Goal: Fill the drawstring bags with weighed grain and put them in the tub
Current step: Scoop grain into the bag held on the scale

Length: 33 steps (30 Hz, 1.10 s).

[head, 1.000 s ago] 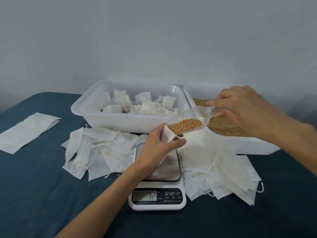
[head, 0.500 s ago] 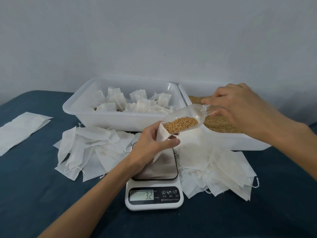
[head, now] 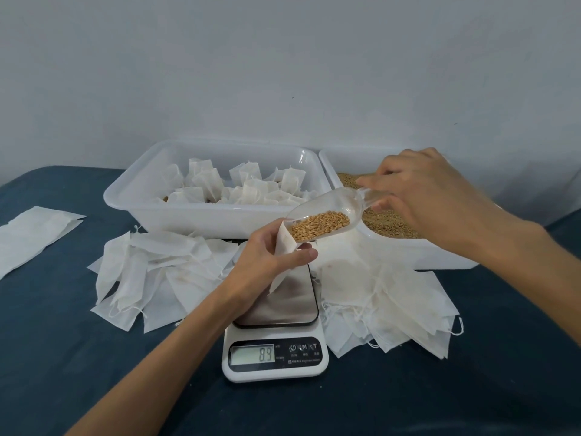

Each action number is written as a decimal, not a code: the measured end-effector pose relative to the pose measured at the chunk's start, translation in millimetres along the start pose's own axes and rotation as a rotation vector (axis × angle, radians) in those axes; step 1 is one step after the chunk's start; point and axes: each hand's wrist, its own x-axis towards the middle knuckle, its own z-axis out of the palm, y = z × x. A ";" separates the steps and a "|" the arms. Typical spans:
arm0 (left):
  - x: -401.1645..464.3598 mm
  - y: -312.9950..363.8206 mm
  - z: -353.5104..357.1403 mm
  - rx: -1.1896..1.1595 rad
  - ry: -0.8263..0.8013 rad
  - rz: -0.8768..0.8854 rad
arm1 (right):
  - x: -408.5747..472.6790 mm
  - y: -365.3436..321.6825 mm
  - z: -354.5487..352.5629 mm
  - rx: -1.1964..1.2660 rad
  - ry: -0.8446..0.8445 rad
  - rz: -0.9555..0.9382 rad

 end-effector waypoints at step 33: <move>1.2 -5.2 -1.6 0.010 0.006 0.005 | -2.7 -3.3 1.5 -0.001 -0.019 0.013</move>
